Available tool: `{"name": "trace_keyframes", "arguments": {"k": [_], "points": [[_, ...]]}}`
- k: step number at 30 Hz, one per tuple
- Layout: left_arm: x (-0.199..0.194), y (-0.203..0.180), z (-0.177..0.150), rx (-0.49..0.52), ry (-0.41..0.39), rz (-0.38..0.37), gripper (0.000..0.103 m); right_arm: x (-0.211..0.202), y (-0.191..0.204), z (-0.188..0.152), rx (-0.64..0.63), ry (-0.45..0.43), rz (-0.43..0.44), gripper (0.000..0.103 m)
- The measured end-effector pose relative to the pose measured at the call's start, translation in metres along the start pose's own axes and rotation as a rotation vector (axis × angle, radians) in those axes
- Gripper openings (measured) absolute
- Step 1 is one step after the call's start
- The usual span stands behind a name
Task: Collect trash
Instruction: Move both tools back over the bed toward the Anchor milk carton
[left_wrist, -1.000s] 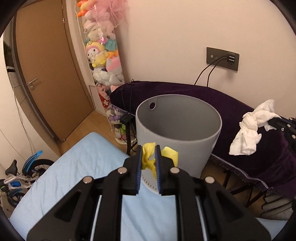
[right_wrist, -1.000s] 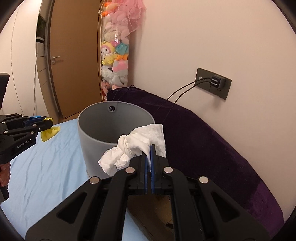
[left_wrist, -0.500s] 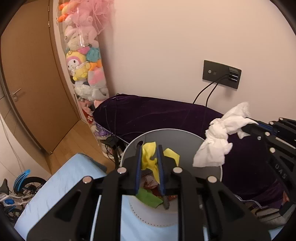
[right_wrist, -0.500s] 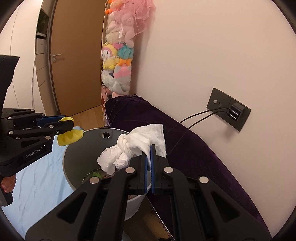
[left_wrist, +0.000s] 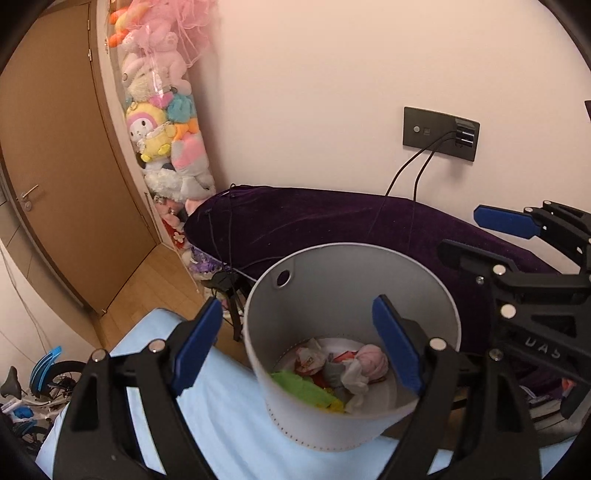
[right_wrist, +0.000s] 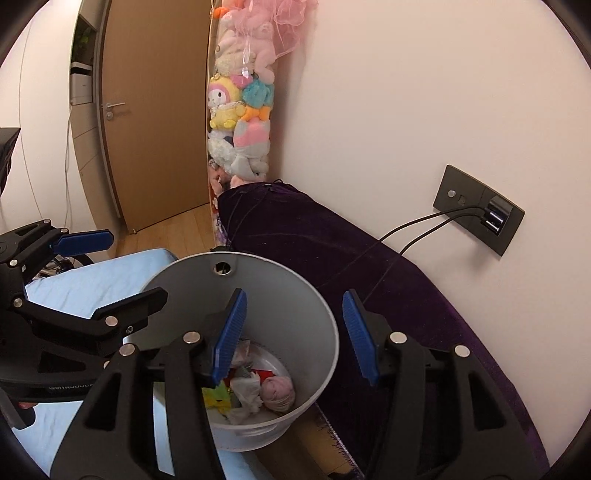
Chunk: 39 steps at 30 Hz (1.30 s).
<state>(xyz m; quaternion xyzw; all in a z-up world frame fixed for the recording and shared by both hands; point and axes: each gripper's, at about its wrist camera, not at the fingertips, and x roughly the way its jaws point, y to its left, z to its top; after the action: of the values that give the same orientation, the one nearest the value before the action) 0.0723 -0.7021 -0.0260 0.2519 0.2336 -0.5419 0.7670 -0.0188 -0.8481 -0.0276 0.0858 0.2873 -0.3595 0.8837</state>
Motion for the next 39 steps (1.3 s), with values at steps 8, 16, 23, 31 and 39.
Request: {"name": "trace_keyframes", "arguments": {"k": [8, 16, 23, 31, 39], "points": [[-0.045, 0.028, -0.039, -0.038, 0.006, 0.081, 0.083, -0.041, 0.043, -0.018, -0.003, -0.034, 0.08, 0.065], [-0.109, 0.078, -0.089, -0.142, -0.01, 0.18, 0.083, -0.093, 0.113, -0.032, -0.061, -0.073, 0.19, 0.071], [-0.17, 0.129, -0.143, -0.224, -0.011, 0.292, 0.083, -0.125, 0.186, -0.054, -0.122, -0.093, 0.273, 0.077], [-0.251, 0.194, -0.226, -0.331, 0.006, 0.522, 0.083, -0.151, 0.288, -0.074, -0.183, -0.085, 0.437, 0.077], [-0.329, 0.264, -0.337, -0.494, 0.105, 0.768, 0.083, -0.182, 0.418, -0.113, -0.318, -0.08, 0.624, 0.077]]}}
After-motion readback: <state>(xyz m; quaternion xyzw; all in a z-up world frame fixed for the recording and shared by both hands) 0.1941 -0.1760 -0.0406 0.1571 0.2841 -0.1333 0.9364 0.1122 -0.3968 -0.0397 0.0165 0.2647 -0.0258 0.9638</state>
